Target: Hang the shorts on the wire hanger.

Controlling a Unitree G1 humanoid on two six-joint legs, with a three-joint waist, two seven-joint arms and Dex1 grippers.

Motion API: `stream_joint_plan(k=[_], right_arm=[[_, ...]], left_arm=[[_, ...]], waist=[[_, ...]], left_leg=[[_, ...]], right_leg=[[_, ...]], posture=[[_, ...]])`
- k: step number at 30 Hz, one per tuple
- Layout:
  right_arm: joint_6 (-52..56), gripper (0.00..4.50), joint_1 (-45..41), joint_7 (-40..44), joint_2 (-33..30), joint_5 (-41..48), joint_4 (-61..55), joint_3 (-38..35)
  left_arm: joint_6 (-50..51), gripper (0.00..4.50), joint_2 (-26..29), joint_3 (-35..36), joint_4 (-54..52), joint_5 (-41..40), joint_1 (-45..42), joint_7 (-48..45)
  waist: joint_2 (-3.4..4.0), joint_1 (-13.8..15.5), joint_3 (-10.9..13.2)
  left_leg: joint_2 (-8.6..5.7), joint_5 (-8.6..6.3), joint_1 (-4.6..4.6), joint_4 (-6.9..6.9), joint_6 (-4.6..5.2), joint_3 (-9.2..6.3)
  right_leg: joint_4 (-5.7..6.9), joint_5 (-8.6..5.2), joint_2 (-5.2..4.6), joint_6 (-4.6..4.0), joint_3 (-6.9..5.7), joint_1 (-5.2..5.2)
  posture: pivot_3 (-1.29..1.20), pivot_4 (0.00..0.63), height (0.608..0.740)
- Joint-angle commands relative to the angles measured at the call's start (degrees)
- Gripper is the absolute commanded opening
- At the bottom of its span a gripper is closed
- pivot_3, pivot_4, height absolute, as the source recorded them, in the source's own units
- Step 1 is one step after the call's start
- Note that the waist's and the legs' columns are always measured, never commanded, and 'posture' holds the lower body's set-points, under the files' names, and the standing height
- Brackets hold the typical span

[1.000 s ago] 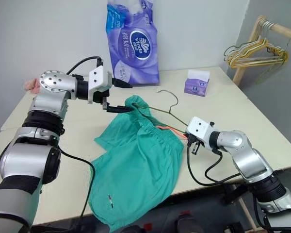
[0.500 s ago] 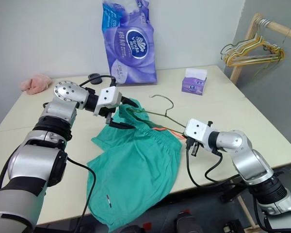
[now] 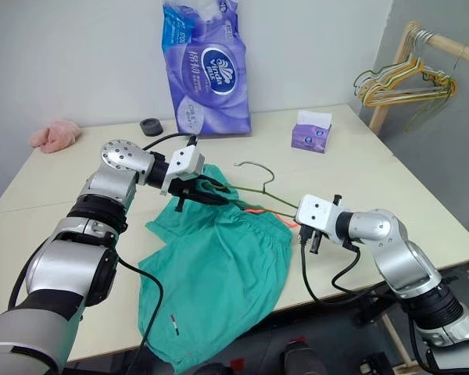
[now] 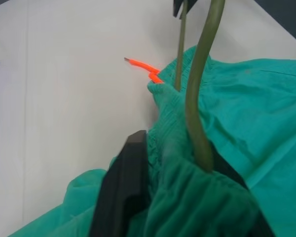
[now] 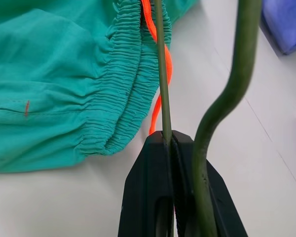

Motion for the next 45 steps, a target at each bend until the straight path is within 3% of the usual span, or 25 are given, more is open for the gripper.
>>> stream_joint_plan(k=[1, 3, 6, 14, 17, 21, 24, 31, 37, 45], right_arm=[[-1.25, 0.0, -1.03, 1.16, -0.05, -0.06, -3.99, 0.17], [-1.82, 0.0, -0.73, 1.84, -0.5, -0.12, -4.52, 0.15], [-2.06, 0.73, -0.08, 2.1, -1.24, -0.85, -5.34, -0.1], [-3.62, 3.27, 3.52, 5.95, -10.08, 0.13, -6.24, -6.95], [3.56, 3.27, 7.04, 7.73, -12.74, 5.23, -7.84, -13.39], [12.89, 3.27, 13.47, 1.99, -6.6, 11.94, -9.42, -23.35], [12.28, 3.27, 16.18, -2.31, -2.31, 12.37, -9.69, -25.62], [31.03, 3.27, 19.9, -10.29, 13.67, 24.89, -17.38, -24.82], [37.29, 3.27, 17.4, -18.44, 23.29, 26.72, -14.77, -20.67], [36.76, 3.27, 12.6, -22.48, 27.58, 26.38, -6.86, -17.57]], left_arm=[[2.06, 0.01, -0.41, 1.19, -4.34, -2.02, 0.59, 0.57], [2.87, 0.01, -0.38, 1.24, -5.75, -2.17, 1.55, 0.64], [3.31, 0.0, 0.07, 0.99, -7.61, -1.87, 3.22, 1.06], [3.33, 0.0, 0.93, 1.3, -8.55, -1.01, 4.5, 5.38], [3.24, 0.0, 1.25, 1.29, -8.79, -1.02, 4.82, 6.83], [3.32, 0.0, 1.58, 1.1, -8.85, -0.93, 5.15, 7.72], [3.19, 0.0, 1.9, 0.74, -8.91, -0.6, 5.33, 7.69], [6.0, 0.0, 2.94, 1.09, -8.52, -0.95, 5.0, 7.05], [7.48, 0.0, 4.03, 1.45, -8.74, -1.19, 5.13, 6.8], [8.69, 0.0, 4.07, 1.6, -9.84, -1.76, 5.67, 7.13]], waist=[[0.0, 0.0, 0.0], [0.0, 0.0, 0.0], [0.0, 0.01, 0.0], [0.0, 0.26, -0.01], [0.0, 0.49, 0.0], [-0.06, 0.56, -0.04], [0.0, 0.55, 0.0], [0.06, 0.38, 0.0], [0.05, 0.35, -0.03], [0.05, 0.37, -0.03]], left_leg=[[0.0, 0.0, 0.0, 0.0, 0.0, 0.0], [0.0, 0.0, 0.0, 0.0, 0.0, 0.0], [0.0, 0.0, 0.01, 0.0, 0.0, 0.0], [-0.05, 0.0, 0.01, 0.02, 0.0, 0.01], [-0.04, 0.0, 0.01, 0.03, 0.0, -0.03], [0.0, 0.0, 0.09, 0.02, 0.0, -0.13], [0.03, 0.0, 0.13, 0.0, 0.0, -0.15], [0.08, 0.0, 0.13, 0.01, 0.0, -0.22], [0.06, 0.0, 0.14, 0.01, 0.0, -0.21], [0.01, 0.0, 0.12, 0.0, 0.0, -0.2]], right_leg=[[0.0, 0.0, 0.0, 0.0, 0.0, 0.0], [0.01, 0.0, 0.0, 0.0, 0.0, 0.0], [0.01, 0.0, -0.01, 0.0, 0.01, 0.0], [0.01, 0.0, -0.08, 0.0, 0.01, 0.02], [-0.01, 0.0, -0.09, 0.0, -0.03, 0.06], [0.0, 0.0, -0.07, 0.0, -0.01, 0.15], [0.02, 0.0, -0.05, 0.0, 0.05, 0.19], [0.06, 0.0, 0.07, -0.01, 0.07, 0.19], [0.06, 0.0, 0.06, -0.01, 0.02, 0.18], [0.04, 0.0, 0.0, -0.01, -0.03, 0.18]], posture=[[-0.19, 0.044, 0.74], [-0.19, 0.044, 0.74], [-0.2, 0.045, 0.74], [-0.18, 0.051, 0.74], [-0.17, 0.056, 0.74], [-0.18, 0.061, 0.74], [-0.17, 0.062, 0.74], [-0.18, 0.063, 0.74], [-0.18, 0.062, 0.74], [-0.17, 0.06, 0.74]])
